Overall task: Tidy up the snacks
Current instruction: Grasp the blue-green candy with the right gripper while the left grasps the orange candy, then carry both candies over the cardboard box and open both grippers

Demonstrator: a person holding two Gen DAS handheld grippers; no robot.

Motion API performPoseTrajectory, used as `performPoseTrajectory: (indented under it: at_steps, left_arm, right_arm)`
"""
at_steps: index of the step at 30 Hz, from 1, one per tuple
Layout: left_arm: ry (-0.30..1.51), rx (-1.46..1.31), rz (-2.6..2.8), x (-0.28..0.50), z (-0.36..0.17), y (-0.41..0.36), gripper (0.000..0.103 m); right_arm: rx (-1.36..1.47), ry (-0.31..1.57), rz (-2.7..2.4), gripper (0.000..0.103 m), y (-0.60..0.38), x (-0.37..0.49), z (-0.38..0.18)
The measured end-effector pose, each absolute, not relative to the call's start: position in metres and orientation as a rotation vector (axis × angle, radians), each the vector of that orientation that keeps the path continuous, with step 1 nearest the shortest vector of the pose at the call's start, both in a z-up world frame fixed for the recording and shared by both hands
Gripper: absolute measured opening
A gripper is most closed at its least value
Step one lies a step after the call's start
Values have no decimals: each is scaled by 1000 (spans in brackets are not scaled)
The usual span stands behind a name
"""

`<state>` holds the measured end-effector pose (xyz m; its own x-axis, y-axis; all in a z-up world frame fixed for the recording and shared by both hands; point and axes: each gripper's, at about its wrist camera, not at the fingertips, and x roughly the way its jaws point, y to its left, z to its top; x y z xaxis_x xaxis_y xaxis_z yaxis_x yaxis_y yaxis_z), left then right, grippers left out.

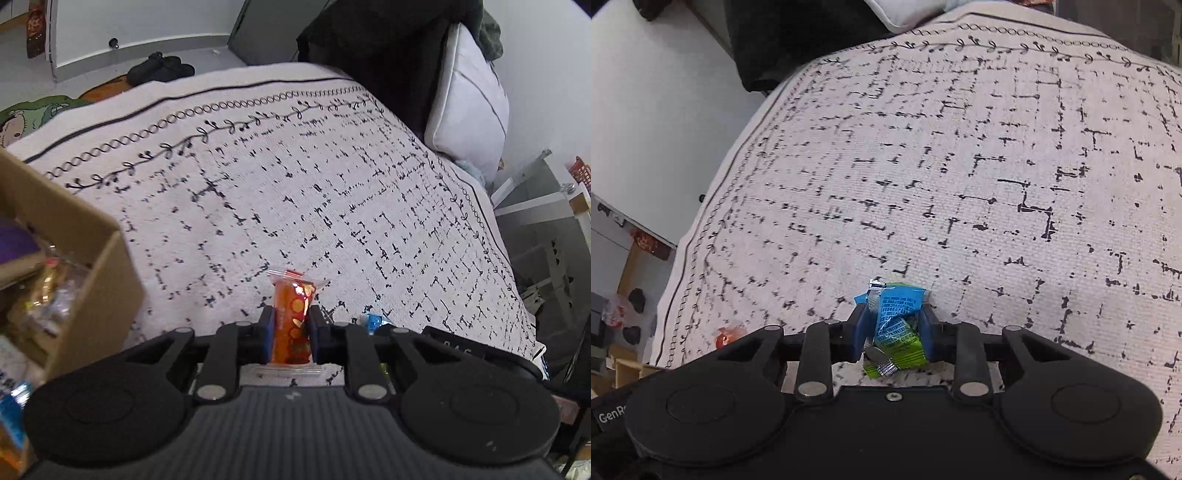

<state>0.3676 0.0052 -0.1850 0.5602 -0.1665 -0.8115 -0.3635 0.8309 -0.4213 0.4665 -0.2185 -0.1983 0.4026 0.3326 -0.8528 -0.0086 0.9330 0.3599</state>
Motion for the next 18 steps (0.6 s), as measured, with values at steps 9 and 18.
performPoseTrajectory:
  at_steps: [9, 18]
  left_arm:
    - [917, -591, 141, 336, -152, 22, 18]
    - [834, -581, 174, 305, -114, 44, 18]
  right_arm:
    - [319, 1060, 326, 28, -201, 446, -156]
    - [281, 980, 434, 27, -177, 420, -124]
